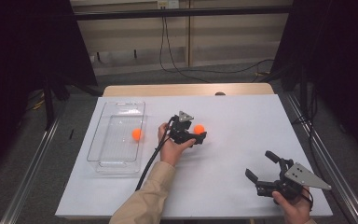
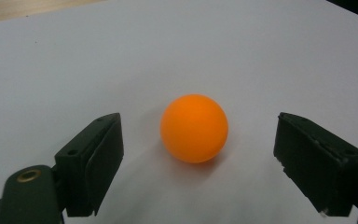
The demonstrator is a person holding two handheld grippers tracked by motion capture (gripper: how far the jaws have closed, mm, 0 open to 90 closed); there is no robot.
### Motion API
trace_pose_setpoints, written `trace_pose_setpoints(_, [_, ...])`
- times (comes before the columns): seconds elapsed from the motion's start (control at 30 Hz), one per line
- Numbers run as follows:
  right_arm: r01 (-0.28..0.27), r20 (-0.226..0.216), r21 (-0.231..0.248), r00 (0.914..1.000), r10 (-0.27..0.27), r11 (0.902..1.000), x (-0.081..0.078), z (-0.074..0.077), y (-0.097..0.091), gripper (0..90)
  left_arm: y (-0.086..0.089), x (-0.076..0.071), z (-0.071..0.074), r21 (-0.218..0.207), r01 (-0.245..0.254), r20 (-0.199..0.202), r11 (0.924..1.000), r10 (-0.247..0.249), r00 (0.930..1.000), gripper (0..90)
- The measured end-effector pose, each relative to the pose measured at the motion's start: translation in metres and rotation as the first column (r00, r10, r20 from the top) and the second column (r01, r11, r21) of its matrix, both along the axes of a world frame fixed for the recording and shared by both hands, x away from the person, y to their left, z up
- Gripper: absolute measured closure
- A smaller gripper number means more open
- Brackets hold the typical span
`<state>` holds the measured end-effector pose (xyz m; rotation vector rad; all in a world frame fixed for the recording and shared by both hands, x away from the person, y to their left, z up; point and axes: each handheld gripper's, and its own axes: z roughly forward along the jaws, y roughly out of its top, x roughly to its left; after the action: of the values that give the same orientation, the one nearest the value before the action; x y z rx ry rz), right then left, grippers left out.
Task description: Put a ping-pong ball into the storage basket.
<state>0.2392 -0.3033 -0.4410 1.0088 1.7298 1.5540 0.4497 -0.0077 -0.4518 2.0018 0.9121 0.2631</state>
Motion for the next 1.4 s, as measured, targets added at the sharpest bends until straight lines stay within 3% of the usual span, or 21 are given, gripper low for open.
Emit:
trace_pose_setpoints(0.8, [-0.001,-0.001,0.002,1.0,0.001,1.0,0.0,0.0,0.0,3.3,-0.009,0.005,-0.001,0.01,0.01,-0.005,0.9999,-0.01,0.9999,18.1])
trace_pose_setpoints(1.4, [0.0,0.001,0.003,1.0,0.0,1.0,0.0,0.0,-0.001,3.3,-0.011,0.008,-0.005,0.027,0.023,0.01,0.9994,-0.023,0.9997,31.2])
